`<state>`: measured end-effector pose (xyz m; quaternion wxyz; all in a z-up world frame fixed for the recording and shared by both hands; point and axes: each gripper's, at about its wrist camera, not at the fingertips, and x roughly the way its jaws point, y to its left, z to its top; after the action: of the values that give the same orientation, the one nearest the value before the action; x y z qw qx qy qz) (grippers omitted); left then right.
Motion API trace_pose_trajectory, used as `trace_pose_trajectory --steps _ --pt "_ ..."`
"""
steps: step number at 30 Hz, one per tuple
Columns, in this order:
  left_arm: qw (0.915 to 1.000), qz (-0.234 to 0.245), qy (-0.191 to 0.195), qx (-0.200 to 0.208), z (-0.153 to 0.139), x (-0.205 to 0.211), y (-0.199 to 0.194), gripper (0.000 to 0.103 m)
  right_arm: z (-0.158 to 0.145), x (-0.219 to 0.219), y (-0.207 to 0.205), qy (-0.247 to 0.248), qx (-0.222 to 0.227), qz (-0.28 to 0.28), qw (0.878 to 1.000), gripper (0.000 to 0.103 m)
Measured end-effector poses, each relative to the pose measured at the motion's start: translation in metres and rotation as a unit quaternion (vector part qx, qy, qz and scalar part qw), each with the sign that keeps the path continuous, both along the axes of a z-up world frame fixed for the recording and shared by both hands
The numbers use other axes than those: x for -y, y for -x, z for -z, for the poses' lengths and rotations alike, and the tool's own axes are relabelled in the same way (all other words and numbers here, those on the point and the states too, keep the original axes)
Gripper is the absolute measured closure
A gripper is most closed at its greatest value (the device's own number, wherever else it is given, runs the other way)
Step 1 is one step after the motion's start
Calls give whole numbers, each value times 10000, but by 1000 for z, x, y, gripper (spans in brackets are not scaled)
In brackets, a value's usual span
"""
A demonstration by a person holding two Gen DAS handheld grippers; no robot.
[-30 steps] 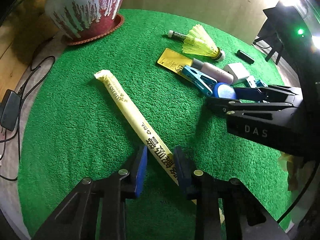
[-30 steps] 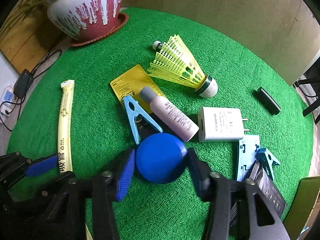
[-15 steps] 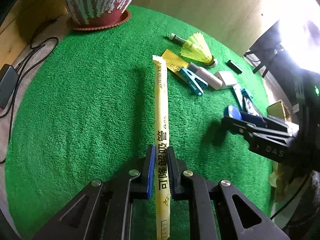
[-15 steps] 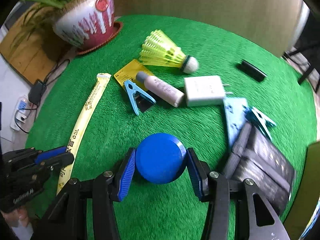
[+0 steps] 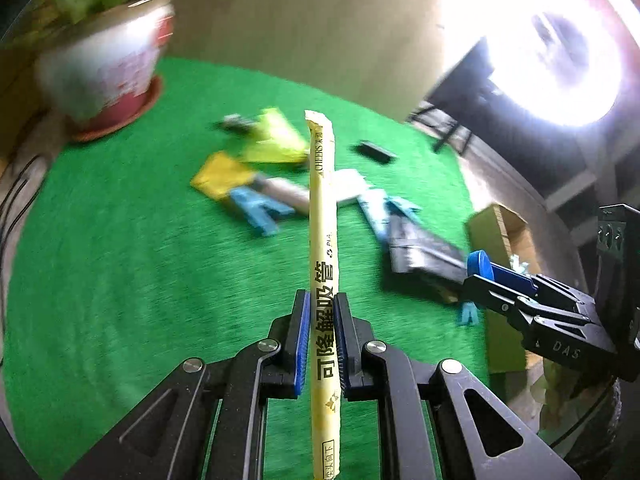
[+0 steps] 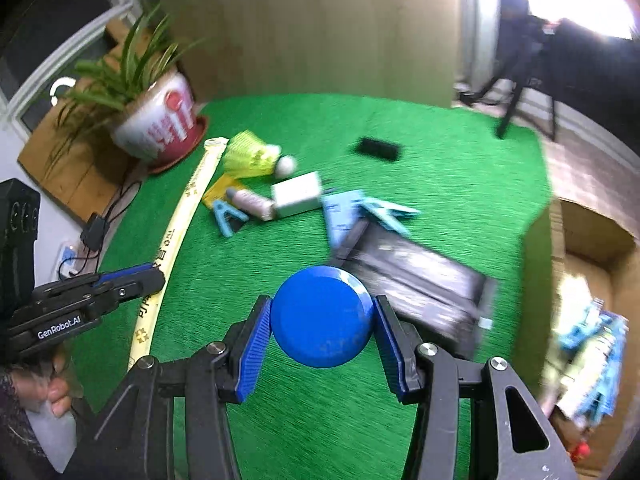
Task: Organize objects
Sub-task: 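Close the left tool on the yellow tube while the right closes on the blue lid, then carry the yellow tube and blue lid over the cardboard box and open both tools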
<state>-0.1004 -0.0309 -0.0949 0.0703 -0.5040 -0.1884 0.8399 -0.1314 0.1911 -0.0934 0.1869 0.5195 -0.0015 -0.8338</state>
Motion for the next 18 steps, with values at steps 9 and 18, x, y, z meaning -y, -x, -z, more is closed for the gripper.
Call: trace_pose_trajectory --steps 9,18 --pt "9950 958 -122 -271 -25 -122 47 91 -15 -102 -18 41 -148 913 9957 57" --pt "9836 1757 -248 -311 -32 -234 72 91 -12 -187 -37 -55 -93 1637 9865 57"
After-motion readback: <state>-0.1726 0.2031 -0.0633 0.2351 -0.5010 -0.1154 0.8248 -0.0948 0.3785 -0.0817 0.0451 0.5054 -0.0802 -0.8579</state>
